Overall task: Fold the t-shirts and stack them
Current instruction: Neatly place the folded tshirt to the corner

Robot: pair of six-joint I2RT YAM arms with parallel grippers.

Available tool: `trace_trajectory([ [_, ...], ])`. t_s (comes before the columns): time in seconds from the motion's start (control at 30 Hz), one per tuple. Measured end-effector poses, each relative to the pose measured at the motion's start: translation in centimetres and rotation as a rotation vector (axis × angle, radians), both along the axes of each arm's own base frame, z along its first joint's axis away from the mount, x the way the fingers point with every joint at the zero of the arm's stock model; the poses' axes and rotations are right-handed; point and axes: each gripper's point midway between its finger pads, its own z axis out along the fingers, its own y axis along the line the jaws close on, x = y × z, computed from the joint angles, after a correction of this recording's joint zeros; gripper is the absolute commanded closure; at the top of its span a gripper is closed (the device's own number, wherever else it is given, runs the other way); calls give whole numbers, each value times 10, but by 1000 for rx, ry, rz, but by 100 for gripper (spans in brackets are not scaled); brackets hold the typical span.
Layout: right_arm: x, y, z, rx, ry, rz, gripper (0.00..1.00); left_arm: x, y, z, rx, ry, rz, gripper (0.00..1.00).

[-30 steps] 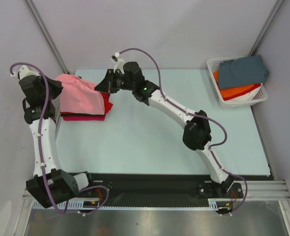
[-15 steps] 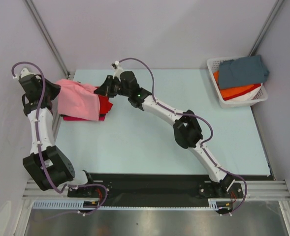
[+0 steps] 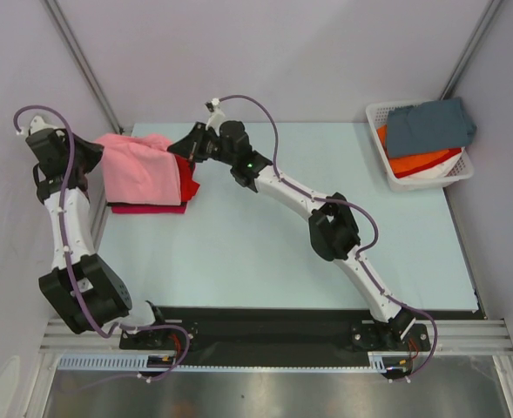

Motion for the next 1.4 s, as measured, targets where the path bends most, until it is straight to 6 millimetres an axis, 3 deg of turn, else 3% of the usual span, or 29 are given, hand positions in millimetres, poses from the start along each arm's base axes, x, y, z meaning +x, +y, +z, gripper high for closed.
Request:
trace_trajectory([
  [0.37, 11, 0, 11, 56, 0, -25, 100, 8, 7, -6, -20, -1, -4, 100],
  [0.83, 41, -3, -40, 81, 112, -68, 100, 35, 14, -22, -61, -1, -25, 100],
  [1.2, 56, -6, -41, 138, 109, -118, 100, 67, 22, -37, -90, -67, -46, 99],
  [1.23, 58, -6, -41, 147, 107, -127, 95, 71, 23, -39, -90, -74, -46, 100],
  [1.27, 60, -5, -43, 152, 106, -133, 64, 74, 24, -41, -92, -79, -47, 99],
  [1.3, 62, -6, -44, 163, 106, -143, 41, 79, 25, -44, -93, -88, -47, 92],
  [1.37, 68, -7, -50, 175, 119, -168, 1, 89, 25, -52, -98, -99, -49, 69],
  [1.4, 71, -8, -52, 179, 118, -179, 0, 94, 26, -57, -104, -104, -49, 45],
])
